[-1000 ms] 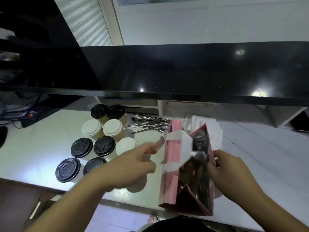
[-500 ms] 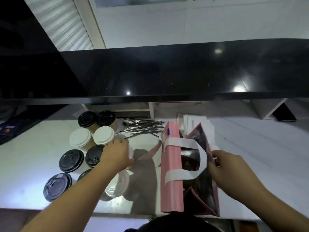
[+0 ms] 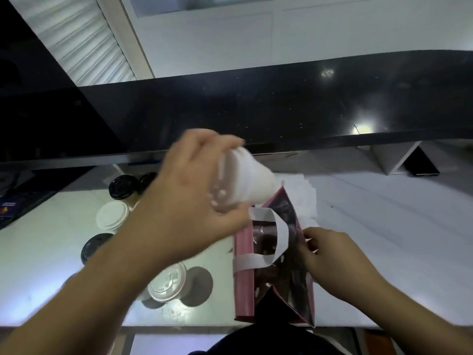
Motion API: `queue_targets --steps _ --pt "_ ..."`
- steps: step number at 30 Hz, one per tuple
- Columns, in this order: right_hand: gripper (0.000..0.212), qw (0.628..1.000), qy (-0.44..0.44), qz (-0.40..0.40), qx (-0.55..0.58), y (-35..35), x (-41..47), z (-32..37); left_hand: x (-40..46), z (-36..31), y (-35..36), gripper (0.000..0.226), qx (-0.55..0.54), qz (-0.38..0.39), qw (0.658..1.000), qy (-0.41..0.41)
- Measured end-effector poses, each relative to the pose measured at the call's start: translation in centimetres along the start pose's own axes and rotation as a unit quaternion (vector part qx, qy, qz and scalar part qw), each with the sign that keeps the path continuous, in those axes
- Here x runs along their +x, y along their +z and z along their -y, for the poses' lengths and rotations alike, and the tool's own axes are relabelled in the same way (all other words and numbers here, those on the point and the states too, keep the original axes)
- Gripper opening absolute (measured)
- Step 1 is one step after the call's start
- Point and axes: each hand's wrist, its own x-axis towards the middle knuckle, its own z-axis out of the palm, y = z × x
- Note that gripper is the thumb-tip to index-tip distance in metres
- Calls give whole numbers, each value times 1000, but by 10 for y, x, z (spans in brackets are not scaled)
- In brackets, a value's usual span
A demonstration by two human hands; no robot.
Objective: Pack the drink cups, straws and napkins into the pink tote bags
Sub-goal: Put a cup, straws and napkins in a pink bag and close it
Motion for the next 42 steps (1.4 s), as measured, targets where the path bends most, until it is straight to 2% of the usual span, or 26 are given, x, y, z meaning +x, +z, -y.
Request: queue_targets --steps 3,6,10,14,20,24,30,35,42 --pt "26 1000 -10 3 14 -3 -2 -3 9 -32 33 84 27 118 991 53" --pt "39 1000 -8 -9 7 -6 -4 -7 18 -29 68 88 71 230 969 48" --pt "47 1000 -11 -26 14 -9 -6 -11 17 -19 108 82 121 306 941 81" --pt "45 1000 -8 -14 -9 -11 -5 -11 17 -18 146 55 157 328 926 103" --pt "36 1000 3 -12 -7 -13 -5 -15 24 -15 186 43 194 349 911 100" --pt "33 1000 5 -18 -5 -14 -7 -16 29 -15 195 61 196 368 904 96" --pt "33 1000 6 -19 2 -15 -7 -18 21 -10 205 59 211 352 905 113" --pt "33 1000 18 -18 9 -13 -8 -15 6 -4 215 73 167 384 908 12" --pt "29 999 38 1 18 -10 -7 -11 5 -1 218 61 202 370 906 -35"
